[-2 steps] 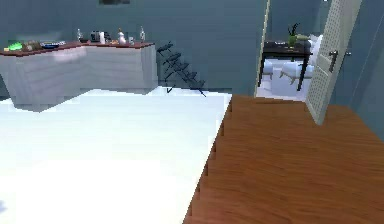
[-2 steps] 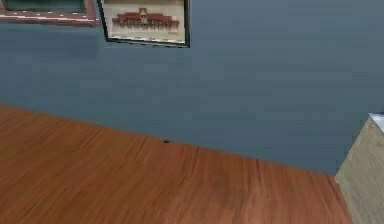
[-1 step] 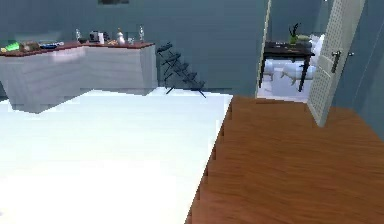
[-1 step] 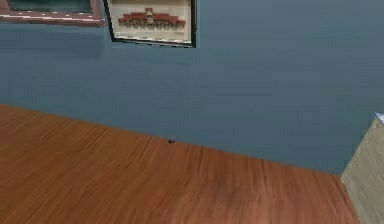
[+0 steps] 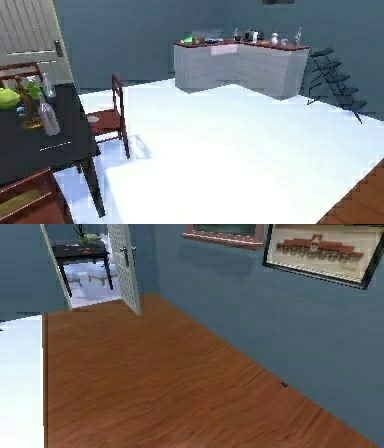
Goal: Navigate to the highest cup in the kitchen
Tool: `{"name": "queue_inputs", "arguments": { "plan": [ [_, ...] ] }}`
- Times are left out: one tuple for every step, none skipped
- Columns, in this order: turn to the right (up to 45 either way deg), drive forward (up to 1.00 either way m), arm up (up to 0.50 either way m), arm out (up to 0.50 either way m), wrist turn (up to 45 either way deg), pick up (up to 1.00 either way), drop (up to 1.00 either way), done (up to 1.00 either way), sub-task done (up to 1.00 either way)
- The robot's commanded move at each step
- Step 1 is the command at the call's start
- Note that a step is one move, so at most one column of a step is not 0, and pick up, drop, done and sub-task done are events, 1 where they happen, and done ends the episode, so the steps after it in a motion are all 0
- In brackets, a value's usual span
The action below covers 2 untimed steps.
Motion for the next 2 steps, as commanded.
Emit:
{"name": "queue_inputs", "arguments": {
  "plan": [
    [0.0,1.00,0.00,0.00,0.0,0.00,0.00,0.00,0.00],
    [-3.0,0.00,0.00,0.00,0.0,0.00,0.00,0.00,0.00]
  ]
}}
